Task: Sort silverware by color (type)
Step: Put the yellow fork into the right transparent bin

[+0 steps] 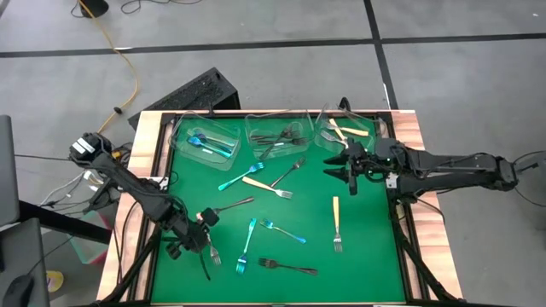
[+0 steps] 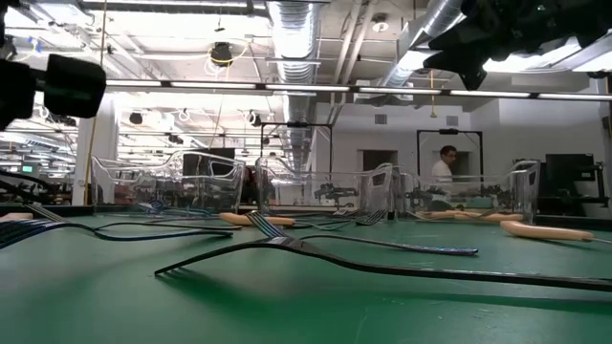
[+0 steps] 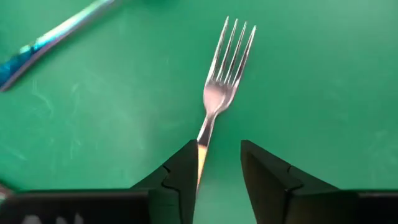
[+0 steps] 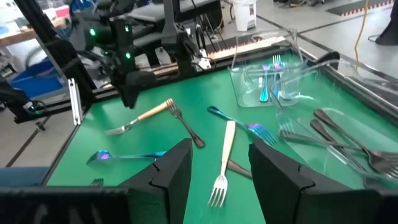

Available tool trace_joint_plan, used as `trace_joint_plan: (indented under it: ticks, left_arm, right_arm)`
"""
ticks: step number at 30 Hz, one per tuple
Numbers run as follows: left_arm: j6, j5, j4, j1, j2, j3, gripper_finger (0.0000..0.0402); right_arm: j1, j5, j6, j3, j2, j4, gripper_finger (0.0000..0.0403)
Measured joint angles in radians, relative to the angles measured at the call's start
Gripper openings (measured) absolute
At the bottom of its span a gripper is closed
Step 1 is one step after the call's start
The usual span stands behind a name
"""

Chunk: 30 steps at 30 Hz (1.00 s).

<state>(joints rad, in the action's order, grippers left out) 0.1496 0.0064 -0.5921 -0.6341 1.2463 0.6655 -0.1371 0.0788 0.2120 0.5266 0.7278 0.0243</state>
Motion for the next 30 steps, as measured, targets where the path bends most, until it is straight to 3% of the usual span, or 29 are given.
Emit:
trace_joint_plan:
  ticks: [3,10,23,30]
  left_arm:
    - [0.001,-0.049,-0.008,-0.001,0.000,0.000,0.0130]
    - [0.069,-0.048,-0.026,0.002,0.000,0.000,0.0160]
    - [0.140,-0.061,-0.026,0.027,0.002,0.000,0.0163]
    - [0.147,-0.058,-0.023,0.027,0.119,0.000,0.0163]
  right_arm:
    - [0.000,0.000,0.000,0.000,0.000,-0.002,0.0179]
    - [0.000,0.000,-0.001,0.000,0.000,-0.002,0.0179]
    - [0.000,0.000,-0.002,0.000,0.000,-0.001,0.0179]
    - [-0.001,0.000,-0.002,0.000,0.000,0.003,0.0179]
